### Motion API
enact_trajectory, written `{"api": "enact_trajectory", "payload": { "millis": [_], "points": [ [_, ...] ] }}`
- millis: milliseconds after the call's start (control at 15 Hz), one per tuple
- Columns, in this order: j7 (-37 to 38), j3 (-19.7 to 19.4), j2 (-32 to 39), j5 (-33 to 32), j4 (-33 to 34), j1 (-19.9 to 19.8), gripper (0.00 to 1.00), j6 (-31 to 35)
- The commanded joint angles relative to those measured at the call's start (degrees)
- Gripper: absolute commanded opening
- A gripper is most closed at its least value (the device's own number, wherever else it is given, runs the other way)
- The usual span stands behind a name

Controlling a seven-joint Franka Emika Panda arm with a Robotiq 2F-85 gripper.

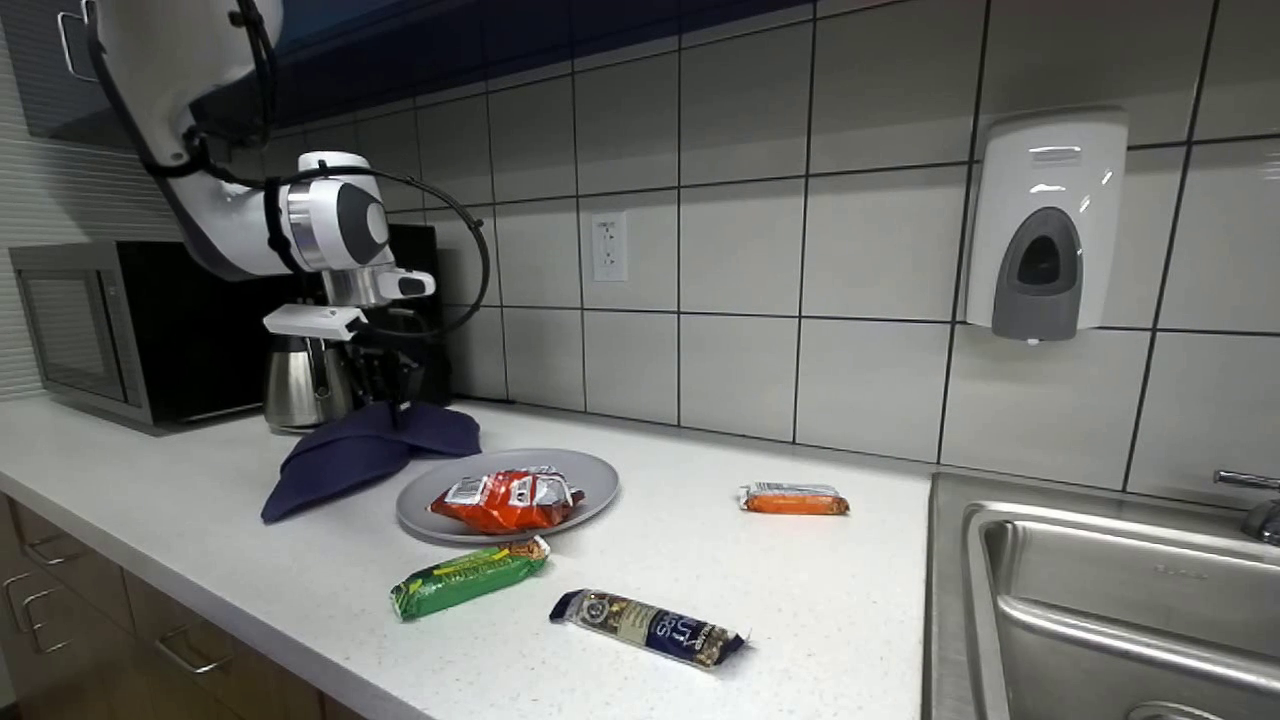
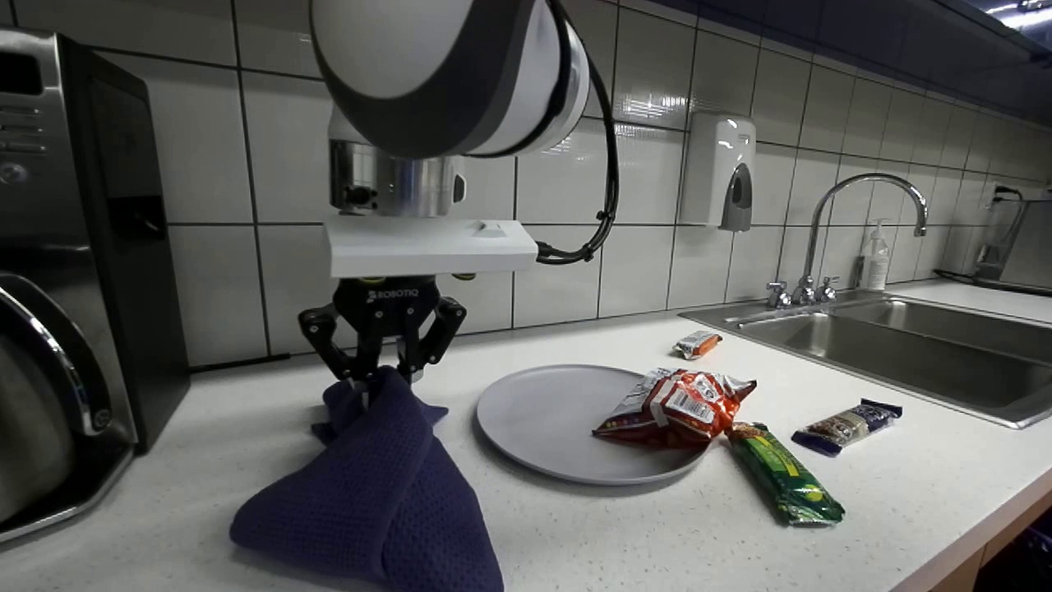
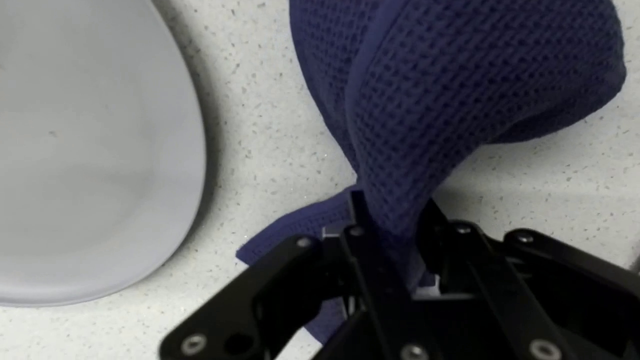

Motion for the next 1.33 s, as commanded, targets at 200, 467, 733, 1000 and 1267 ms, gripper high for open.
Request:
{"api": "enact_trajectory", "payload": {
  "millis": [200,467,733,1000,1267],
  "points": [
    [-1.6,-1.1,-1.7,0.4,0.8,0.5,0.82,-0.2],
    [-2.1,-1.2,-4.1,0.9,-1.2,-0.3,1.00,0.1],
    [-1.6,-2.0,-7.1,0.9,-3.9,-1.1,1.00,0.3],
    [0.3,-3.6,-9.9,0.1,-7.1,-2.0,1.00,-0.1],
    [3.7,-5.9,-12.2,-1.3,-10.4,-2.8,1.00,-0.2]
  ]
}}
